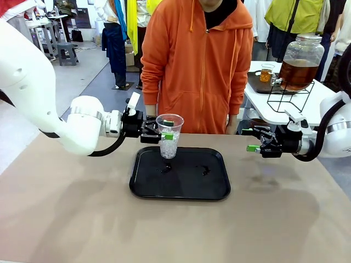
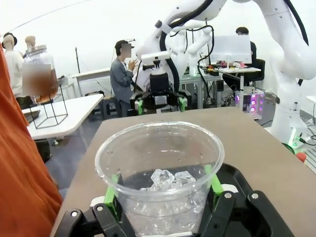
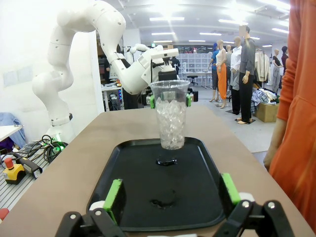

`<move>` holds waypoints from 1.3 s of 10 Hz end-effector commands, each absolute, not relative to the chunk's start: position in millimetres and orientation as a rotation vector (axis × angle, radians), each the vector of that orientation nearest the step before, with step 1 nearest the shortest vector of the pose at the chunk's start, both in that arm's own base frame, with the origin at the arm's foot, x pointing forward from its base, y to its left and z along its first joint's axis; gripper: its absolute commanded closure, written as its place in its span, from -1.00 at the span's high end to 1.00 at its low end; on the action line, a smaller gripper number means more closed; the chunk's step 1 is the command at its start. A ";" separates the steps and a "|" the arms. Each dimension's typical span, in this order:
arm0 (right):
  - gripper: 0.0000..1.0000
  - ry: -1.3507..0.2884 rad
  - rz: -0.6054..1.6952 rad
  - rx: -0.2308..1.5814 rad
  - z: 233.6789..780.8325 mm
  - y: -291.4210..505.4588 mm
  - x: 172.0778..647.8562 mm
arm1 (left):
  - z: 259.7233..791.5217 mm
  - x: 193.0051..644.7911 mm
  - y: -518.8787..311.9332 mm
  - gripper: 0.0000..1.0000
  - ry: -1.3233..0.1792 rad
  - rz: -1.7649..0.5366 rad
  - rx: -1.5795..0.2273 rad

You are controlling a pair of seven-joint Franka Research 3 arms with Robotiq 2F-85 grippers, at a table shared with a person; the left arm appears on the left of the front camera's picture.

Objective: Pour the drink into the iced cup.
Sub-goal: Pick up the iced cup indicated by the human and present it to them, then open the gripper to release the iced cup you were holding.

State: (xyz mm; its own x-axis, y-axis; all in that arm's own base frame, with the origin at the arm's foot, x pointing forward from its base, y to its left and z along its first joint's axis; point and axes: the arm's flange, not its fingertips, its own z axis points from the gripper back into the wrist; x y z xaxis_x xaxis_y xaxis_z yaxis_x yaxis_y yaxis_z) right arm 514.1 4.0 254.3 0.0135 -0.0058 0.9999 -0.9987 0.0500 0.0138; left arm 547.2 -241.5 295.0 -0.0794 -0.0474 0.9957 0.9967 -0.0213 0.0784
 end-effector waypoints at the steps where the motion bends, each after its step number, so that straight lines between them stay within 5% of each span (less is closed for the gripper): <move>1: 1.00 -1.223 1.163 1.185 258.6 6.2 516.7 | 317.7 554.0 -253.7 0.62 -1.271 -1.285 -1.114; 7: 1.00 -1.223 1.163 1.185 258.6 6.2 516.7 | 390.0 607.0 -271.8 0.62 -1.262 -1.257 -1.078; 13: 1.00 -1.223 1.163 1.185 258.6 6.2 516.7 | 387.9 598.2 -265.2 0.62 -1.278 -1.270 -1.071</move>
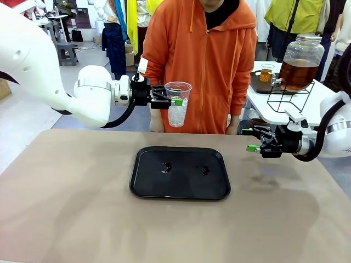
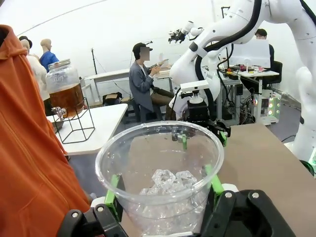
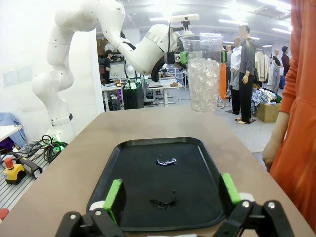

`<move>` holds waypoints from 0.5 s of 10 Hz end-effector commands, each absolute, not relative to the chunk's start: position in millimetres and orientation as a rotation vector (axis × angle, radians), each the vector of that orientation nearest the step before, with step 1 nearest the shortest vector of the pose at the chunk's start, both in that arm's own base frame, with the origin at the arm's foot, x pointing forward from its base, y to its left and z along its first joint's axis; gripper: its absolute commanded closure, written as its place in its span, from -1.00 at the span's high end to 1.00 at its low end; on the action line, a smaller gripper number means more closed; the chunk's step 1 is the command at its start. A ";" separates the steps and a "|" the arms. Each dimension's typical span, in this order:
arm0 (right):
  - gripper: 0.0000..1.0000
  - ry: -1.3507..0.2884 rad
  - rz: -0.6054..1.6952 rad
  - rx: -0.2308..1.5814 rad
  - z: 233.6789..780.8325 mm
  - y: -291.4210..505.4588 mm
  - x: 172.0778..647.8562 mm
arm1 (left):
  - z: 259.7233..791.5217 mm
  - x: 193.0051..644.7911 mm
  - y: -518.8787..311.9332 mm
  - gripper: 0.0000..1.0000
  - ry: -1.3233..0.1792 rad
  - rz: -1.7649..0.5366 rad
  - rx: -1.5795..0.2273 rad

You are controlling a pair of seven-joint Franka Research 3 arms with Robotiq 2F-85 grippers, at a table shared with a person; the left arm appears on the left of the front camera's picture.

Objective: Pour the drink into the iced cup.
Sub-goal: Open the gripper to release the iced cup you were holding.

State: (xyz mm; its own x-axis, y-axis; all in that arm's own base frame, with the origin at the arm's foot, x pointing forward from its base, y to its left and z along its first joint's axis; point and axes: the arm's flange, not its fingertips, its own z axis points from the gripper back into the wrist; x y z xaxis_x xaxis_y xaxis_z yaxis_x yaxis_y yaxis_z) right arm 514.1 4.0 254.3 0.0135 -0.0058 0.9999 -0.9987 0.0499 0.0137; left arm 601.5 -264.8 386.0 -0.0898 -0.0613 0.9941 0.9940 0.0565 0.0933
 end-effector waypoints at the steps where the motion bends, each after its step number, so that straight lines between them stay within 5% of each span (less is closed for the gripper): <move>1: 1.00 -1.223 1.163 1.185 258.6 6.2 516.7 | 387.9 598.2 -265.2 0.62 -1.278 -1.270 -1.071; 5: 1.00 -1.223 1.163 1.185 258.6 6.2 516.7 | 387.9 598.2 -265.2 0.62 -1.278 -1.270 -1.071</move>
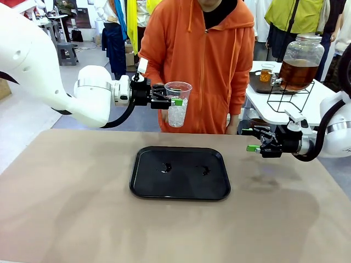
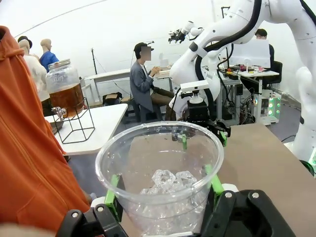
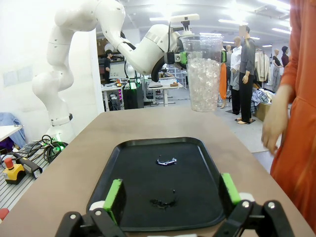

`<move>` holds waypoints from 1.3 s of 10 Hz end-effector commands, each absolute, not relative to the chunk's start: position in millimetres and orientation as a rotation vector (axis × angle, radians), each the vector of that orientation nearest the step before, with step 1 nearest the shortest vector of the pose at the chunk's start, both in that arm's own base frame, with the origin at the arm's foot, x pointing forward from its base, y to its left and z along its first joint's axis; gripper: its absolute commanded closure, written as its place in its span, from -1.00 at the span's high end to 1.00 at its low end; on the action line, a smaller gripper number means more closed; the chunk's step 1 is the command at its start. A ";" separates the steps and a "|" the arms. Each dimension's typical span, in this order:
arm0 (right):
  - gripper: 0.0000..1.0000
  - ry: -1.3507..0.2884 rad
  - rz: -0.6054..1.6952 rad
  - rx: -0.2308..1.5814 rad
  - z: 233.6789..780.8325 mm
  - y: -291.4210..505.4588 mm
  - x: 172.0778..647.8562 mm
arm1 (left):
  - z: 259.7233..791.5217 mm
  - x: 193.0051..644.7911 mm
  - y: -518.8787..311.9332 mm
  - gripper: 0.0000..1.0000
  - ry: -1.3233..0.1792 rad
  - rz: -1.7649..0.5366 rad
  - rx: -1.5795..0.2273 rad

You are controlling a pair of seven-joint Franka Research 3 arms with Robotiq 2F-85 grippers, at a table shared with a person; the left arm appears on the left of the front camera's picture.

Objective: Pour the drink into the iced cup.
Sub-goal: Open the gripper to release the iced cup you were holding.

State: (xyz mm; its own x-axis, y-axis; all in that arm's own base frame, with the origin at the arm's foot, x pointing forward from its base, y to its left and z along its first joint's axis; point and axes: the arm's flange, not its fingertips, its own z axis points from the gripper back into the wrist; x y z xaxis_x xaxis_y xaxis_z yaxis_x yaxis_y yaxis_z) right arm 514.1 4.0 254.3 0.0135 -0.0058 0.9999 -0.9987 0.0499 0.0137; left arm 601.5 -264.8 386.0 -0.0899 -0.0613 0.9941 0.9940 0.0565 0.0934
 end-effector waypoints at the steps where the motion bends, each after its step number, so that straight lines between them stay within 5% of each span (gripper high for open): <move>1: 1.00 -1.223 1.163 1.185 258.6 6.2 516.7 | 387.9 598.2 -265.2 0.62 -1.278 -1.270 -1.071; 13: 1.00 -1.223 1.163 1.185 258.6 6.2 516.7 | 387.9 598.2 -265.2 0.62 -1.278 -1.270 -1.071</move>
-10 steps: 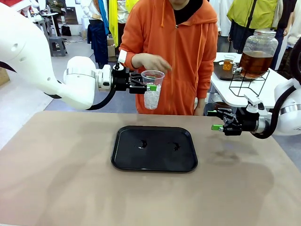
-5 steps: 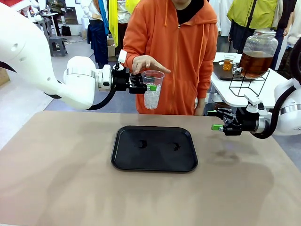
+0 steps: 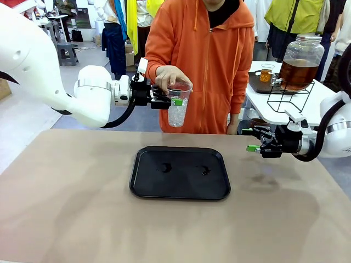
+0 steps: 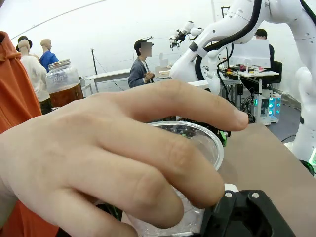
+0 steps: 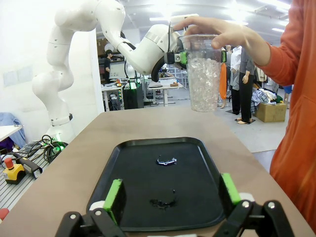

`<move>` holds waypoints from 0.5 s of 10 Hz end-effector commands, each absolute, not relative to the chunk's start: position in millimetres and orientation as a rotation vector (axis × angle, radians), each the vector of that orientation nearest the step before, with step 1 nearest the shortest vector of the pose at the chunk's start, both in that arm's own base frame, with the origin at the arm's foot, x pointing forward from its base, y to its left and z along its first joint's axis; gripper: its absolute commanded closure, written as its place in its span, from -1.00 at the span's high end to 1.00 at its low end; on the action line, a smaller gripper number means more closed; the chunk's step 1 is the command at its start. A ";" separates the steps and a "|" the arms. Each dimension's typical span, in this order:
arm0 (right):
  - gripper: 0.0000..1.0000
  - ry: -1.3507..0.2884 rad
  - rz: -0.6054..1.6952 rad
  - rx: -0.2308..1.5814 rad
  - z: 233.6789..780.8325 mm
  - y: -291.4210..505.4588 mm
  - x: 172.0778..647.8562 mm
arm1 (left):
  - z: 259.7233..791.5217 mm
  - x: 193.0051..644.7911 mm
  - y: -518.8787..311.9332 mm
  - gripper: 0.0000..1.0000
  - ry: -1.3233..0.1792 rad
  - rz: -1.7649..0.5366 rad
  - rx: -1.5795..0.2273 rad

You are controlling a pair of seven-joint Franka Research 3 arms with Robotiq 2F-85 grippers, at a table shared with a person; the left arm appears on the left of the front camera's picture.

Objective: Pour the drink into the iced cup.
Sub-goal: Open the gripper to release the iced cup you were holding.

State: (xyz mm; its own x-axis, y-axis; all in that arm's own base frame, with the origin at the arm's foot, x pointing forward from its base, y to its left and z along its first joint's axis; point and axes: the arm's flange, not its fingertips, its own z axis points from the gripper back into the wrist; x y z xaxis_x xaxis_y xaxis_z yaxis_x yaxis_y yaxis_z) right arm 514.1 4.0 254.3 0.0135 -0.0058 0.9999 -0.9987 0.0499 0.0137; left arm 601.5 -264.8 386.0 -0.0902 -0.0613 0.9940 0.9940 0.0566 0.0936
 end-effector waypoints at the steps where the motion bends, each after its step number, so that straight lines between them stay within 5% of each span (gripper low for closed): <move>1: 1.00 -1.223 1.163 1.185 258.6 6.2 516.7 | 387.9 598.2 -265.2 0.62 -1.278 -1.270 -1.071; 5: 1.00 -1.223 1.163 1.185 258.6 6.2 516.7 | 387.9 598.2 -265.2 0.62 -1.278 -1.270 -1.071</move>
